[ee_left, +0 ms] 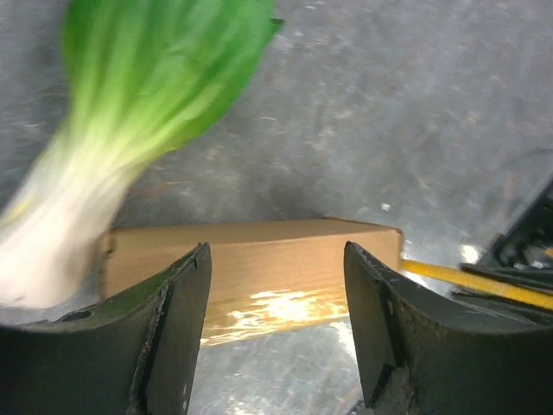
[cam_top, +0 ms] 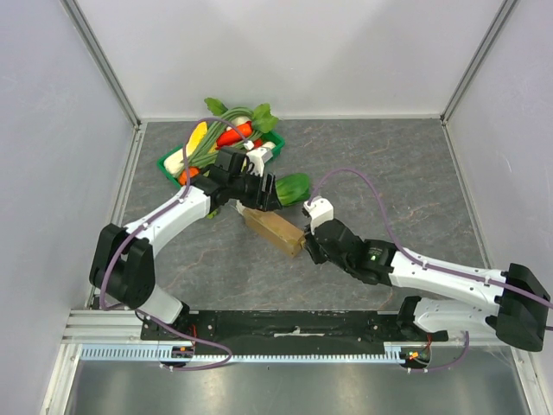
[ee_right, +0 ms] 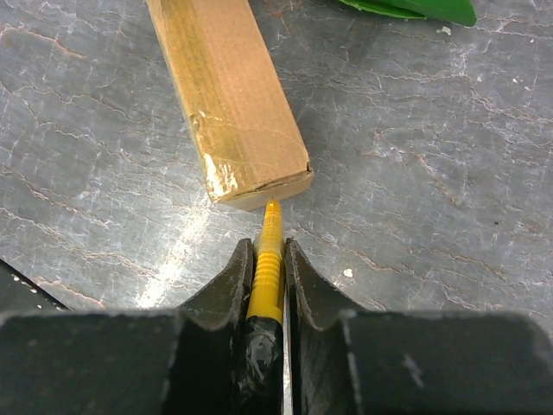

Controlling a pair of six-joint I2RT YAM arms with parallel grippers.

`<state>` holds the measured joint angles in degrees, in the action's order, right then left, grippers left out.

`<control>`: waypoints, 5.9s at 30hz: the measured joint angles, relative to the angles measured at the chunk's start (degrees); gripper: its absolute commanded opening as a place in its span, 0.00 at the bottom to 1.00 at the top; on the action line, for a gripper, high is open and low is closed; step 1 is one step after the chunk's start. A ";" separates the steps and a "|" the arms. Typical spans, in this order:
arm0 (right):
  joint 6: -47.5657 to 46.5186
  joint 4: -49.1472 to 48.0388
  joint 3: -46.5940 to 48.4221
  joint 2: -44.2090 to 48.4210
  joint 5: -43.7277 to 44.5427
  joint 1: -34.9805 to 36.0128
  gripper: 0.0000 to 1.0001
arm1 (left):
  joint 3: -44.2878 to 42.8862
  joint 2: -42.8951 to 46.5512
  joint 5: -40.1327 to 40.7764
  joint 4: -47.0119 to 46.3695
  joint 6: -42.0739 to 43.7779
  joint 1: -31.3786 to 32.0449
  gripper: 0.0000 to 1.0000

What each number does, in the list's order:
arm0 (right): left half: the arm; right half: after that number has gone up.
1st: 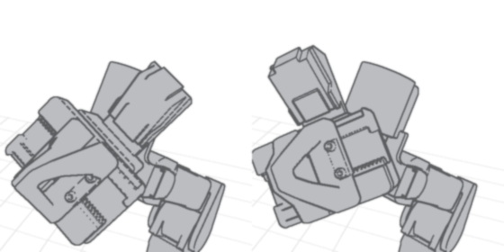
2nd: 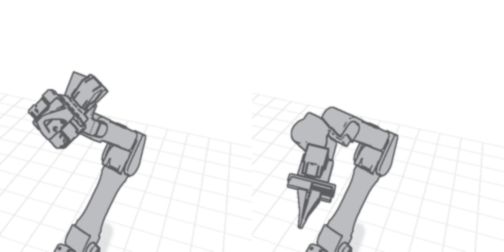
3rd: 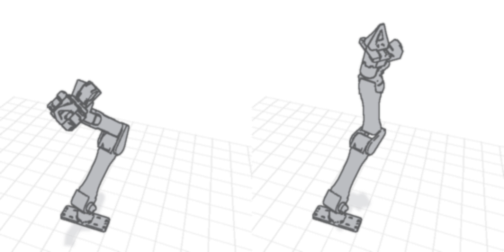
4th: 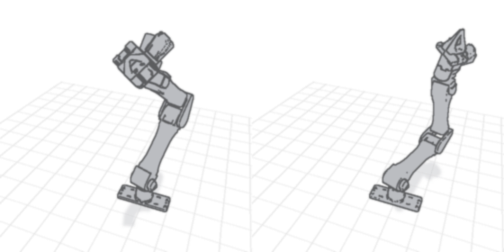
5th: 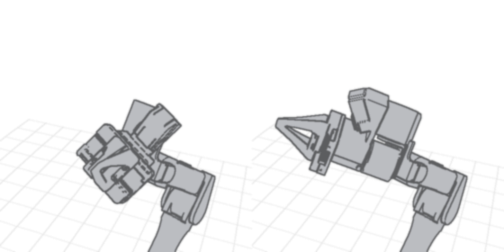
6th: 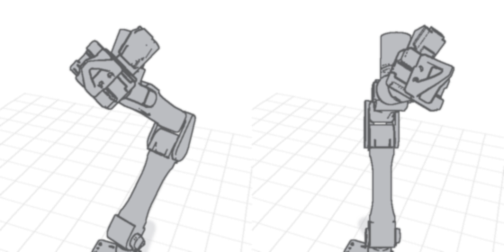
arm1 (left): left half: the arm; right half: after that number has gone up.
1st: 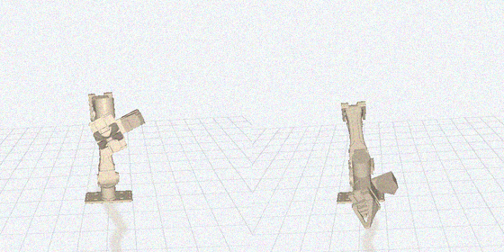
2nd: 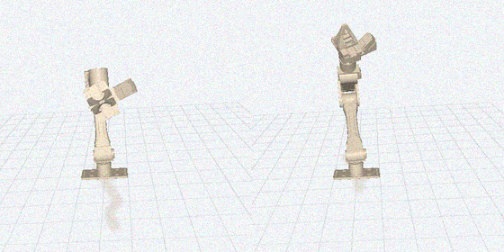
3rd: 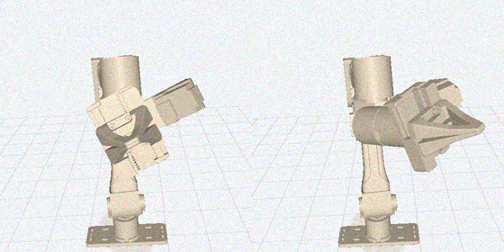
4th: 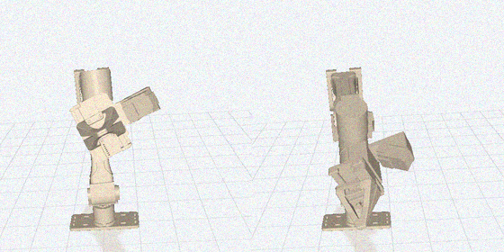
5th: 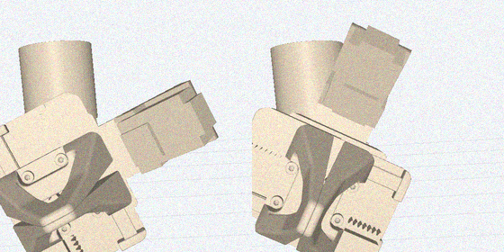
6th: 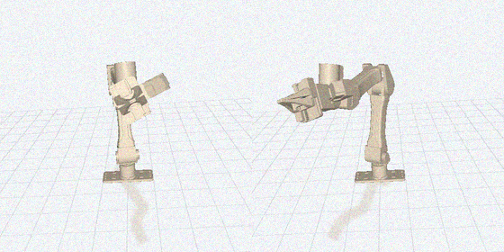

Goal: Unpack the express box

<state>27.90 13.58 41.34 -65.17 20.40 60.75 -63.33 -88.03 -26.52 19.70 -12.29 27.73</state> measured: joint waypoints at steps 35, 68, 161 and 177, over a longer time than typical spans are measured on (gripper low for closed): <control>0.98 -2.99 1.84 -4.46 -5.60 -10.19 0.00 | 14.64 13.29 14.21 4.68 -23.78 -1.01 0.60; 1.53 9.51 3.30 0.31 -18.88 -14.75 0.00 | 19.08 16.11 11.58 3.80 -22.99 -1.64 0.54; 8.52 -3.72 2.01 1.95 -13.38 -21.20 0.00 | 8.09 -4.17 10.45 -5.07 22.60 15.93 0.53; 7.67 -8.98 0.61 0.24 -12.83 -21.40 0.00 | 9.35 -3.48 11.65 -6.84 22.60 16.06 0.53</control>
<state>35.57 4.60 41.95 -64.93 7.57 39.35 -53.98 -91.50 -14.87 12.86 10.31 43.79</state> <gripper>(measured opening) 0.207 0.608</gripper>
